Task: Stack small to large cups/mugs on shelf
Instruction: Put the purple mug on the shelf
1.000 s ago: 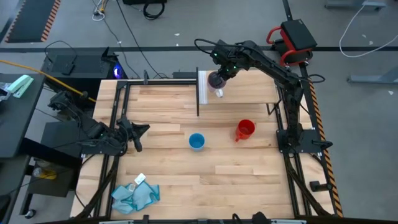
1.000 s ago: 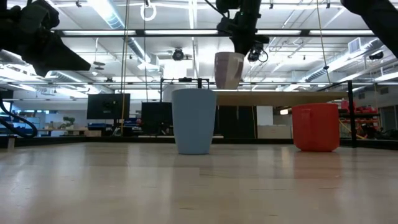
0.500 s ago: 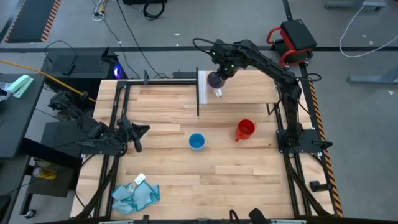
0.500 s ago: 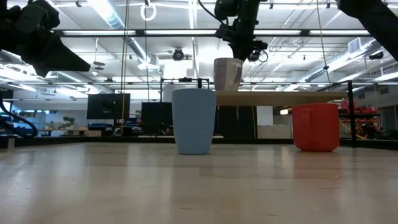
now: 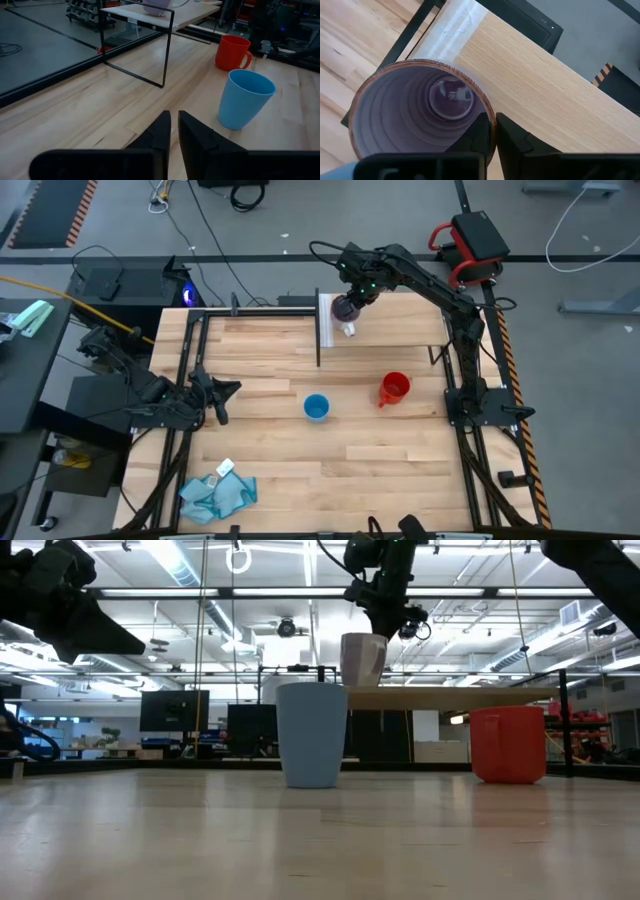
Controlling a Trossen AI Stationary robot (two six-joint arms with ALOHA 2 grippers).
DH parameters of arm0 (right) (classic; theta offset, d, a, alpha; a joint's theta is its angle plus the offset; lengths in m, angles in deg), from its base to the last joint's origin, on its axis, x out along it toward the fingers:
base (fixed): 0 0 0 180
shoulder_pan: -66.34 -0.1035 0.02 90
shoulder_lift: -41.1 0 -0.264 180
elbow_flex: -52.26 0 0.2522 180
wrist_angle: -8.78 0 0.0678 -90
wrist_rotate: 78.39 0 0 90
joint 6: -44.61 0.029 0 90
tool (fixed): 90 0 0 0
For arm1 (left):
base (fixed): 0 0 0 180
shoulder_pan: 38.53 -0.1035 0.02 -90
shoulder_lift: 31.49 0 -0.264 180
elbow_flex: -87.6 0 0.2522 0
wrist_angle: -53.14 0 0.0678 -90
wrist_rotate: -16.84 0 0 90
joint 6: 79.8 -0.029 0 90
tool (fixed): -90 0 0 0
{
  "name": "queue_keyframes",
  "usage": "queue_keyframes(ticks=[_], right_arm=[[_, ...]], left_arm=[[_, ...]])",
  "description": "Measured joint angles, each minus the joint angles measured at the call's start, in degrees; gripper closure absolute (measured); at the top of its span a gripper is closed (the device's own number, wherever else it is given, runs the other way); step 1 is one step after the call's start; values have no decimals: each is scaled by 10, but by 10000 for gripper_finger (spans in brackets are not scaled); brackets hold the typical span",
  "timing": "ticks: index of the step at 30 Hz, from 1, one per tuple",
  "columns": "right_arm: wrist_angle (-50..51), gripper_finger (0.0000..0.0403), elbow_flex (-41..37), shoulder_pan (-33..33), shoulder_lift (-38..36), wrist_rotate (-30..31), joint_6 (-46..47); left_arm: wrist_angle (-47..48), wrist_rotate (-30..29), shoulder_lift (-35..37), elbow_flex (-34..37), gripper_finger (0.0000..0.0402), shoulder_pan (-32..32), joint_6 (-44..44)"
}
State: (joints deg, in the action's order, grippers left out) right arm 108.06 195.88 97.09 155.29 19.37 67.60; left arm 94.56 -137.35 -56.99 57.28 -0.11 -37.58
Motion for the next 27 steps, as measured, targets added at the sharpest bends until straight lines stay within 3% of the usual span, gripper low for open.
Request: queue_keyframes(ticks=[27], right_arm=[[1,357,0,3,-1,-10,26]], left_arm=[[0,0,0,0,351,0,5]])
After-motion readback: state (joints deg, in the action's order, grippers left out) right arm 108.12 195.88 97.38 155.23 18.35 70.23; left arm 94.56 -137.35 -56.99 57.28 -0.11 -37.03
